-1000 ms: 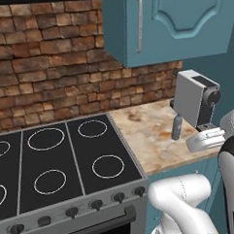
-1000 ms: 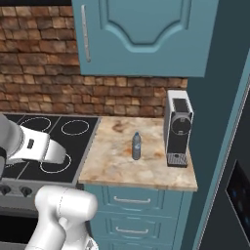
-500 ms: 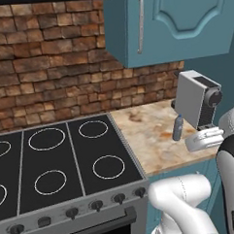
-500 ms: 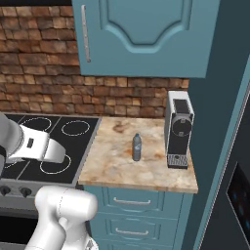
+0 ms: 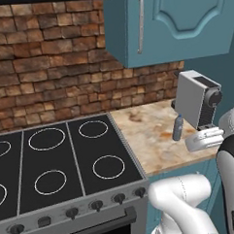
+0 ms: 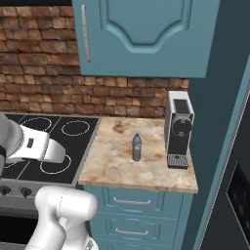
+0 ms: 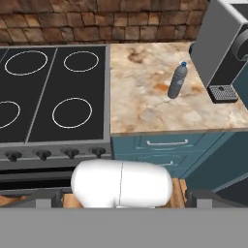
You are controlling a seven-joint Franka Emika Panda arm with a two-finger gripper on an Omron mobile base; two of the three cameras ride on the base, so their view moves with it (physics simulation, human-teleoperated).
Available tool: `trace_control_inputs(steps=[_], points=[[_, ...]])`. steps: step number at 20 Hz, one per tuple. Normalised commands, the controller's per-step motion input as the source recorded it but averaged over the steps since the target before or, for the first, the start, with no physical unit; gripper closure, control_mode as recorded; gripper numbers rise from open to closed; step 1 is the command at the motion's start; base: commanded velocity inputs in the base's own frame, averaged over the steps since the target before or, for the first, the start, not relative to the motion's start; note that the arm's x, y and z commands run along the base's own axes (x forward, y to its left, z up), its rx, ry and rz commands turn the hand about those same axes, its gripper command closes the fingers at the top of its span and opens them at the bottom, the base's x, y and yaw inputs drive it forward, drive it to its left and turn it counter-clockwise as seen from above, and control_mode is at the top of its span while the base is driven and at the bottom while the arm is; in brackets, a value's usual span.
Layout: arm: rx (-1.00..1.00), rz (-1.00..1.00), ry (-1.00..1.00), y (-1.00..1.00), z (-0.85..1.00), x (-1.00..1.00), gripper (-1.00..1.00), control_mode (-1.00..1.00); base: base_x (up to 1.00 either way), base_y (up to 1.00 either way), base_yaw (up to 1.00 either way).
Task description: Take the bottled waters from the counter and place them in the freezer to freeze. Close the freezer door after placing the bottles.
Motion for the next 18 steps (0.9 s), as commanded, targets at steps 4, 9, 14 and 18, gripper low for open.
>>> trace_control_inputs(steps=[4, 9, 14, 18], points=[[0.00, 0.00, 0.00, 0.00, 0.00, 0.00, -1.00, -1.00, 0.00, 0.00, 0.00], [0.00, 0.00, -0.01, -0.09, 0.00, 0.16, -1.00, -1.00, 0.00, 0.00, 0.00], [0.01, 0.02, 0.00, -0.26, 0.00, 0.24, -1.00, -1.00, 0.00, 0.00, 0.00], [0.01, 0.04, -0.02, -0.44, 0.00, 0.38, -1.00, -1.00, 0.00, 0.00, 0.00]])
